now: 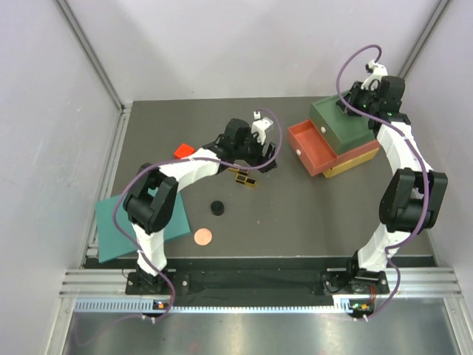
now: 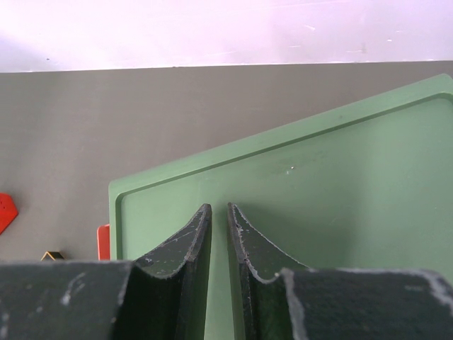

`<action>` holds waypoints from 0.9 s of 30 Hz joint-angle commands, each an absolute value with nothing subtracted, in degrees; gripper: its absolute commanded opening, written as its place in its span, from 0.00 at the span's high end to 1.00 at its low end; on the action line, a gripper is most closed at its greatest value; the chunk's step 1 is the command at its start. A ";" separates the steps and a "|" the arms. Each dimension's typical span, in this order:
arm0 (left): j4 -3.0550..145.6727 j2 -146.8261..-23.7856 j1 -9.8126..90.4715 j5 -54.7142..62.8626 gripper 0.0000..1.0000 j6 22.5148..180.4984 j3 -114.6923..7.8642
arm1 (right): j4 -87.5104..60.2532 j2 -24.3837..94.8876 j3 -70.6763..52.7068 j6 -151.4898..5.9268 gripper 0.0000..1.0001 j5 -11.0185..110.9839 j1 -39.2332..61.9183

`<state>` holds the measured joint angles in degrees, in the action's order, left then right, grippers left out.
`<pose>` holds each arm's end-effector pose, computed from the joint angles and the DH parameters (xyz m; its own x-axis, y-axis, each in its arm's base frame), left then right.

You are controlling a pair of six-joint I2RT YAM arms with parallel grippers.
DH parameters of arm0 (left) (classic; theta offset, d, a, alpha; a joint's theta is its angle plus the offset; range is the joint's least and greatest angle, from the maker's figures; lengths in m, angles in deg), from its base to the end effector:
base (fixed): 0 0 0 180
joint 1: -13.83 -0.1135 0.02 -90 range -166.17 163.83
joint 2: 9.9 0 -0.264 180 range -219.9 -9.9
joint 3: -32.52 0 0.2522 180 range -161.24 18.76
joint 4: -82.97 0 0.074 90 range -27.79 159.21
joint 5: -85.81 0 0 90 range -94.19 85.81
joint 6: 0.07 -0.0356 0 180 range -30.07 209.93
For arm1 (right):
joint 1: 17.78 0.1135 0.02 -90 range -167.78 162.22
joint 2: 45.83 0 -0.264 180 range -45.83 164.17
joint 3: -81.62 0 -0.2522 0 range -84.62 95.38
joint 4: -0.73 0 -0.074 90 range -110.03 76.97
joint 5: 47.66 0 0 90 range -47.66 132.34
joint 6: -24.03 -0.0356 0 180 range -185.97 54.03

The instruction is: Organize the makeup

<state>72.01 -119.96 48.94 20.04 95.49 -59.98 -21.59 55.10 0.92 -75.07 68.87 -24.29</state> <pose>0.3553 -0.2676 0.2346 -0.4681 0.2211 -0.8555 0.7778 0.5627 -0.2802 0.4180 -0.0317 0.3226 -0.4463 0.1934 -0.8737 -0.2365 0.9162 0.3236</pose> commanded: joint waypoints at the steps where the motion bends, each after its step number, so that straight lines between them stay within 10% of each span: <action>1: 57.53 -114.23 48.37 13.75 0.17 83.52 -58.69 | -42.65 61.75 -5.34 -74.14 0.84 67.13 -23.85; 27: 36.51 -100.69 47.84 -10.52 0.17 95.81 -42.07 | -42.65 62.54 -5.52 -74.05 0.84 67.13 -23.59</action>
<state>39.93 -101.67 47.98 -8.42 92.36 -43.77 -21.22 55.31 0.87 -75.09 69.08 -24.29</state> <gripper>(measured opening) 0.824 0.161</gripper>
